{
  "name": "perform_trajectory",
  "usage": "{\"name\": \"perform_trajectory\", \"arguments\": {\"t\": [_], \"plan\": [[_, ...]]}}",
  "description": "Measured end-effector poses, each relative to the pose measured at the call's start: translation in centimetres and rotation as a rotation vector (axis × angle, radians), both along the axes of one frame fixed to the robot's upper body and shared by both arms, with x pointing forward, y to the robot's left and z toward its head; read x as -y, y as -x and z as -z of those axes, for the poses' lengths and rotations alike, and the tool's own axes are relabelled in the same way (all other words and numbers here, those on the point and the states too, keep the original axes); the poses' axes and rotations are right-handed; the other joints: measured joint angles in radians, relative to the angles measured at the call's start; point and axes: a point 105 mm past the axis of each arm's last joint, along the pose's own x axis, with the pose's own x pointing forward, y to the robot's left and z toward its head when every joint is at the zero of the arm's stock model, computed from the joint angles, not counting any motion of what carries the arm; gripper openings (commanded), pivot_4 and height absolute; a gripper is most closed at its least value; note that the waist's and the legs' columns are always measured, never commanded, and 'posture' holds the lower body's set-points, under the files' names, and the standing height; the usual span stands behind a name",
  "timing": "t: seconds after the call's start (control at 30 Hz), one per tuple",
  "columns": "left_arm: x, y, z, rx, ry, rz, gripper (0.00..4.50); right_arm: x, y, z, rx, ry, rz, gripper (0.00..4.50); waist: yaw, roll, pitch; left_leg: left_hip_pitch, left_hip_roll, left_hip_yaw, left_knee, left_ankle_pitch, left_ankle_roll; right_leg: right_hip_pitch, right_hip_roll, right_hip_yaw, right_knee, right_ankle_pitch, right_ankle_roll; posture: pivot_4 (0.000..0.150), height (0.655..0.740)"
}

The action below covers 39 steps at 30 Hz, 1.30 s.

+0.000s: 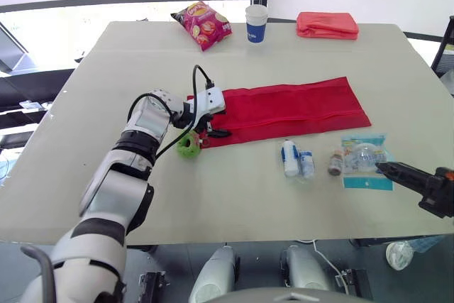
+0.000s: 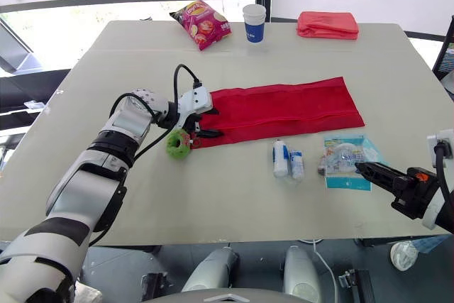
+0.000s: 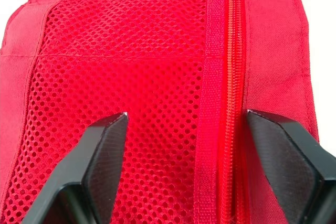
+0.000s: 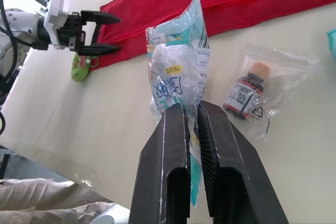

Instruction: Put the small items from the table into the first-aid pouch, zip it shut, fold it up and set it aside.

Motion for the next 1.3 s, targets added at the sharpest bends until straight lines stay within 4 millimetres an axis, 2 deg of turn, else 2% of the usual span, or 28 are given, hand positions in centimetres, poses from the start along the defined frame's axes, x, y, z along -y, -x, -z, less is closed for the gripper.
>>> {"name": "perform_trajectory", "arguments": {"t": [0.07, 0.1, 0.17, 0.23, 0.27, 0.43, 0.47, 0.5, 0.6, 0.67, 0.93, 1.3], "plan": [[-0.1, 0.0, 0.1, -0.003, 0.003, -0.006, 1.86, -0.8, -0.4, -0.2, 0.016, -0.006, -0.033, 0.0, -0.003, 0.0, 0.0, 0.001, 0.0, 0.0, 0.0, 0.0, 0.0, 0.0, 0.0, 0.0, 0.0, 0.0, 0.0, 0.15, 0.74], [0.0, 0.0, 0.1, -0.002, 0.003, -0.004, 1.73, -1.1, -0.5, -0.3, 0.022, -0.008, -0.045, 0.0, -0.002, 0.0, 0.0, 0.0, 0.0, 0.0, 0.0, 0.0, 0.0, 0.0, 0.0, 0.0, 0.0, 0.0, 0.0, 0.15, 0.74], [0.1, 0.0, 0.1, -0.026, 0.04, -0.021, 0.93, -3.2, -1.0, -0.7, 0.051, -0.033, -0.135, 0.0, -0.002, 0.0, 0.0, 0.0, 0.0, -0.001, 0.0, 0.0, 0.0, 0.0, 0.0, -0.001, 0.0, 0.0, 0.0, 0.15, 0.74], [-0.1, 0.0, 0.0, -0.048, 0.067, -0.035, 0.17, -4.3, -1.3, -1.0, 0.066, -0.053, -0.185, 0.0, -0.002, 0.0, 0.0, 0.0, 0.0, -0.001, 0.001, 0.002, -0.004, 0.0, 0.0, -0.001, 0.0, 0.0, 0.0, 0.15, 0.74], [-0.1, 0.1, -0.2, -0.056, 0.083, -0.04, 0.06, -4.8, -1.4, -1.1, 0.067, -0.059, -0.206, 0.0, -0.002, 0.0, 0.0, 0.0, 0.0, -0.001, 0.001, 0.002, -0.004, 0.0, 0.0, -0.001, 0.0, 0.0, 0.0, 0.15, 0.74], [-0.1, 0.1, -0.6, -0.052, 0.09, -0.039, 0.06, -5.7, -1.6, -0.9, 0.057, -0.074, -0.242, 0.0, 0.001, 0.0, 0.0, -0.002, 0.0, -0.003, 0.001, 0.003, -0.004, 0.0, 0.0, -0.002, -0.001, 0.0, 0.0, 0.15, 0.74], [-0.2, 0.1, -0.6, -0.05, 0.085, -0.037, 0.62, -5.7, -1.6, -0.8, 0.054, -0.076, -0.243, 0.0, 0.001, 0.0, 0.0, -0.002, 0.0, -0.003, 0.001, 0.003, -0.004, 0.0, 0.0, -0.002, -0.001, 0.0, 0.0, 0.15, 0.74], [-0.3, 0.2, -0.7, -0.045, 0.073, -0.03, 0.89, -5.8, -1.6, -0.8, 0.054, -0.078, -0.246, 0.0, 0.0, 0.0, 0.0, -0.002, 0.0, -0.003, 0.001, 0.003, -0.004, 0.0, 0.0, -0.002, -0.001, 0.0, 0.0, 0.15, 0.74], [-0.4, 0.1, -1.0, -0.006, 0.051, -0.012, 2.44, -6.0, -1.7, -0.8, 0.054, -0.084, -0.25, 0.0, 0.0, 0.0, 0.0, -0.001, 0.0, -0.005, 0.001, 0.003, -0.004, 0.0, 0.0, -0.002, 0.0, 0.0, 0.0, 0.15, 0.74], [-0.4, -0.1, -0.9, 0.046, 0.018, -0.001, 3.26, -6.2, -1.8, -0.8, 0.057, -0.085, -0.256, 0.0, 0.001, 0.0, 0.0, -0.001, 0.0, -0.007, 0.001, 0.003, -0.004, 0.0, 0.0, -0.002, 0.0, 0.0, 0.0, 0.15, 0.74], [-0.1, -0.9, -0.4, 0.17, -0.06, 0.016, 3.26, -6.3, -1.9, -0.8, 0.058, -0.083, -0.249, 0.0, 0.003, -0.001, 0.0, -0.001, -0.001, -0.009, 0.002, 0.003, -0.004, 0.001, 0.0, -0.003, 0.0, 0.0, 0.0, 0.15, 0.74], [0.1, -1.3, -0.3, 0.071, 0.019, -0.054, 3.26, -5.7, -1.8, 0.0, 0.031, -0.076, -0.229, 0.0, 0.001, 0.0, 0.0, -0.004, -0.001, -0.01, 0.008, 0.003, -0.004, 0.001, 0.0, -0.005, 0.002, 0.0, 0.0, 0.15, 0.74]]}}
